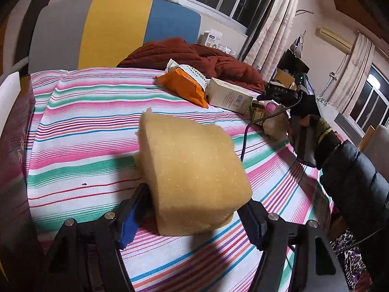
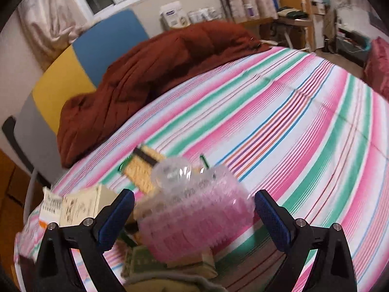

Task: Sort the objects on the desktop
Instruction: 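Grasp the large yellow sponge with the left tool, then grasp the cream mitt with blue cuff with the right tool while the left tool holds the sponge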

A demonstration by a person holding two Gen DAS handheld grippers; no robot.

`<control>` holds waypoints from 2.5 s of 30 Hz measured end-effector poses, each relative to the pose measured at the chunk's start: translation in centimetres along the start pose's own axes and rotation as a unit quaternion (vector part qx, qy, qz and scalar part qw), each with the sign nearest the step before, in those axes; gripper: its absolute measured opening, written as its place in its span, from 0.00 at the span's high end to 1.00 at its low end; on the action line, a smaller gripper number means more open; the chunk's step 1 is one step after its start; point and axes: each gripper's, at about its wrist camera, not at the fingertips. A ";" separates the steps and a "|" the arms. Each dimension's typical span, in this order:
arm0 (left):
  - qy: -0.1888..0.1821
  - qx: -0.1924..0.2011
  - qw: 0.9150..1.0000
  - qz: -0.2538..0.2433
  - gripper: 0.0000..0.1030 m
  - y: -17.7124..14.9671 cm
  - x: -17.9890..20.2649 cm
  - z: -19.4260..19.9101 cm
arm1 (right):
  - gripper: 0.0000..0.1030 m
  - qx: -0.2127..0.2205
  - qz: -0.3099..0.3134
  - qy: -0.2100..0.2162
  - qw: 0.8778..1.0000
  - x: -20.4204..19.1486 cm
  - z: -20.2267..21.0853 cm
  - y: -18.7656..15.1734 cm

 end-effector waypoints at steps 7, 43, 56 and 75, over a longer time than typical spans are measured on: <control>-0.008 0.000 1.000 0.006 0.30 0.4 -0.1 -0.7 | 0.03 -0.038 0.114 0.035 0.992 -4.3 1.0 -5.3; -0.015 0.009 1.000 0.009 0.29 0.0 -0.2 -0.4 | 0.05 -0.032 0.236 0.088 0.967 -7.9 4.6 -10.7; -0.023 0.011 1.000 0.014 0.29 0.0 -0.5 -0.3 | 0.03 -0.115 0.212 0.222 0.945 -5.1 7.9 -17.1; -0.028 0.015 0.999 0.019 0.29 -0.3 -0.6 0.0 | 0.13 0.017 0.173 0.022 0.985 -7.6 6.7 -15.1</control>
Point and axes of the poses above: each gripper's, at about its wrist camera, not at the fingertips, and z roughly against the way its jaws point, x to its right, y to its top, and after that the axes turned 5 degrees about -x, right-handed
